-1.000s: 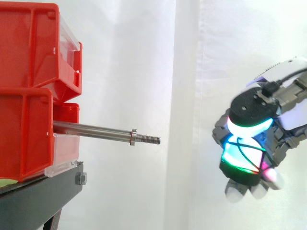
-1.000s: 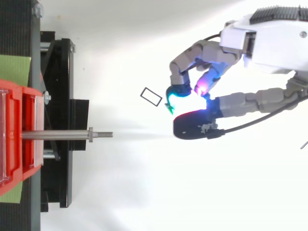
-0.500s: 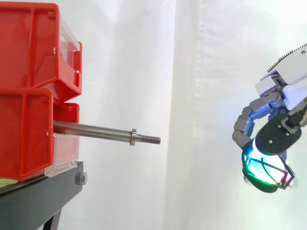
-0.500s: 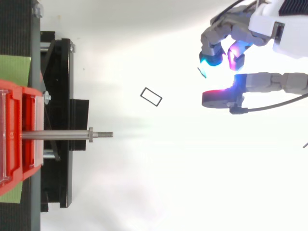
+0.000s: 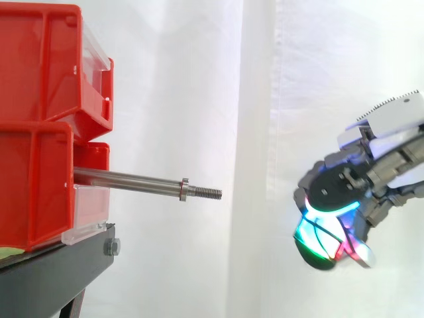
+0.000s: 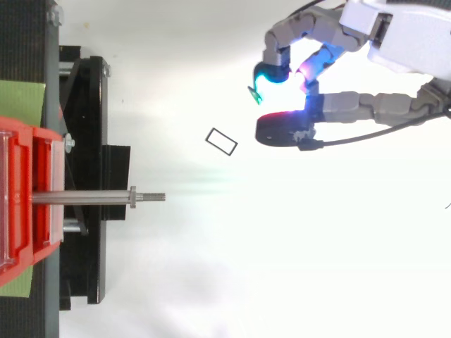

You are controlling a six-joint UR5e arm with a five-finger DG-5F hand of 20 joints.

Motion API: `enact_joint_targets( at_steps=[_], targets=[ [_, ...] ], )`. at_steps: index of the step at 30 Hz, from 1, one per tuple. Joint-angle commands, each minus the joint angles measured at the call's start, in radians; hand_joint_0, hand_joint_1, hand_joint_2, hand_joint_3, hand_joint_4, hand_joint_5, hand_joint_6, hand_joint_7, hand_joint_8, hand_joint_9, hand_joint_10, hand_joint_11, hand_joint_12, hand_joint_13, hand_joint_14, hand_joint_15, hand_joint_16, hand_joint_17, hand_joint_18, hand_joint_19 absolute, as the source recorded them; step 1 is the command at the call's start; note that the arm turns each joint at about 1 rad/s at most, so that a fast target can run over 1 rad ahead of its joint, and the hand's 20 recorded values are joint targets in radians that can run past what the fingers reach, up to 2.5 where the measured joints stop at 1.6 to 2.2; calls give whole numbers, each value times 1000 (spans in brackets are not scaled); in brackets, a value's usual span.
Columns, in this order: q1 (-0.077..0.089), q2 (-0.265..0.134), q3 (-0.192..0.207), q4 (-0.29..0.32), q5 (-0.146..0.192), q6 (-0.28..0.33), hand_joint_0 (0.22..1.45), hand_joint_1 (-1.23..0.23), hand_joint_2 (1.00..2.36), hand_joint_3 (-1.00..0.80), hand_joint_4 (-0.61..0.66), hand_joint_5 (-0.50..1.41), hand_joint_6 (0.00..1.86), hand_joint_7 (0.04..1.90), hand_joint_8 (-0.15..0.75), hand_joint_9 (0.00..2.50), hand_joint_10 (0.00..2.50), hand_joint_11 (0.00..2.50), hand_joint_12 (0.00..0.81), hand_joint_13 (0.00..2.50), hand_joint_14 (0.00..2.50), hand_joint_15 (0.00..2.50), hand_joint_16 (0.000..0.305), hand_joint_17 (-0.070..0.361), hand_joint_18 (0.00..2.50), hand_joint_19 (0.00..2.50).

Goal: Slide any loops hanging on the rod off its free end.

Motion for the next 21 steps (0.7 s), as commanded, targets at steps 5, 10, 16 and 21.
enact_joint_targets(
  at_steps=[5, 10, 16, 21],
  targets=[
    [1, 0, -2, 32, -4, 249, 559, -597, 1020, -181, 16, -144, 866, 1007, 241, 1001, 27, 828, 331, 461, 8, 214, 46, 104, 434, 340],
    [1, 0, -2, 34, -4, 257, 572, -714, 1023, -120, 19, -169, 906, 925, 245, 952, 28, 820, 331, 459, 8, 211, 47, 106, 453, 330],
    [3, 0, -2, 34, -4, 257, 605, -744, 1020, -226, 8, -171, 907, 971, 241, 950, 28, 821, 328, 468, 8, 210, 47, 105, 470, 330],
    [3, 0, -2, 34, -4, 257, 585, -663, 1013, -329, 112, -161, 920, 974, 248, 966, 26, 809, 327, 465, 8, 212, 46, 104, 462, 339]
  ],
)
